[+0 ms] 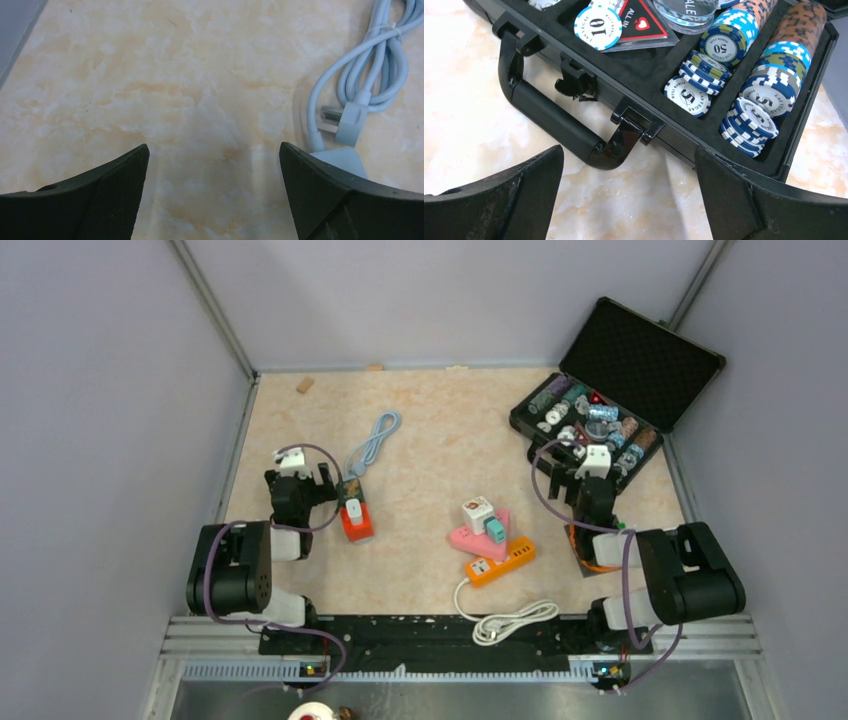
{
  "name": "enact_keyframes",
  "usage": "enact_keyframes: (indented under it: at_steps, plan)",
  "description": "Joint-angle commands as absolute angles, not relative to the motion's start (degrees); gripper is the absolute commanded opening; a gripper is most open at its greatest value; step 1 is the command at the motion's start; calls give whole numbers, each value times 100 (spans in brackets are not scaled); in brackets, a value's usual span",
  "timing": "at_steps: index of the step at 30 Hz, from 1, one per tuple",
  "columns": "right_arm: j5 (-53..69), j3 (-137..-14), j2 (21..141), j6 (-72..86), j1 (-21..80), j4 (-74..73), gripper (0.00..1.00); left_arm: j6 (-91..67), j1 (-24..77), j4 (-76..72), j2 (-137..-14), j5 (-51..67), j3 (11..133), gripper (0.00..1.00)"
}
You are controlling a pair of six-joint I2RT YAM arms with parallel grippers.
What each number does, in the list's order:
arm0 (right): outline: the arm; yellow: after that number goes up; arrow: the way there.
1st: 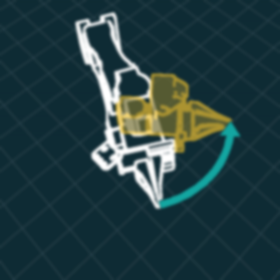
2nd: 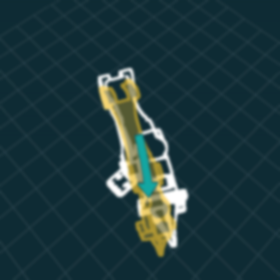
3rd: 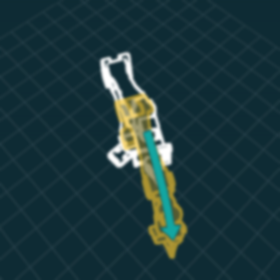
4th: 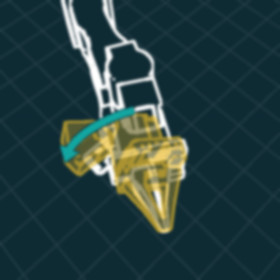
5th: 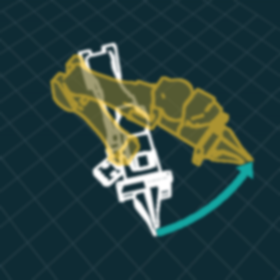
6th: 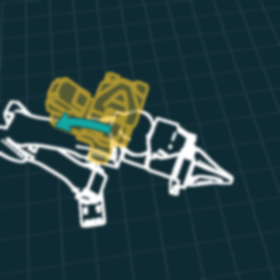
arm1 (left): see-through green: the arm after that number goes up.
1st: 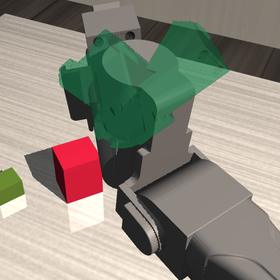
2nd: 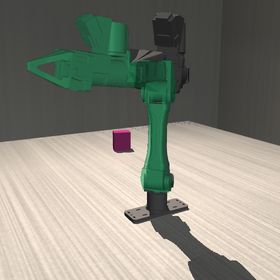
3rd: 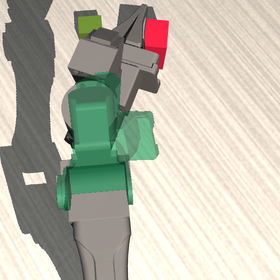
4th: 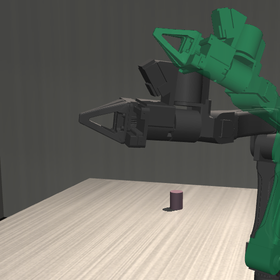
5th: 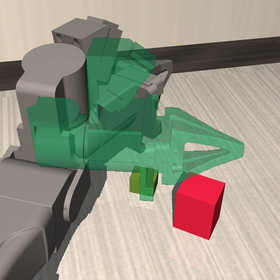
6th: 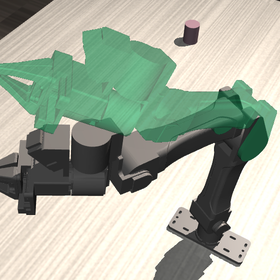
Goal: Insert the plug
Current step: Reset both arms
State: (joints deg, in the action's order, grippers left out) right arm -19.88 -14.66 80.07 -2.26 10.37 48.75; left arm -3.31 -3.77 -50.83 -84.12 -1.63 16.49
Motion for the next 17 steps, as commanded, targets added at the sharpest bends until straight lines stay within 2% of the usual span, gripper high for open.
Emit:
enact_keyframes:
  at_steps: [1,4,17]
  plan:
    - [-1670,-1490,8124,221,441,6015,99,-248,-376,-5518,-8286,-302,1877,99]
    - [-1614,-1456,8135,230,418,6064,99,-231,-378,-6109,-8444,-309,1760,99]
    - [-1609,-1424,8138,209,419,6167,99,-193,-347,-5662,-8335,-263,1876,99]
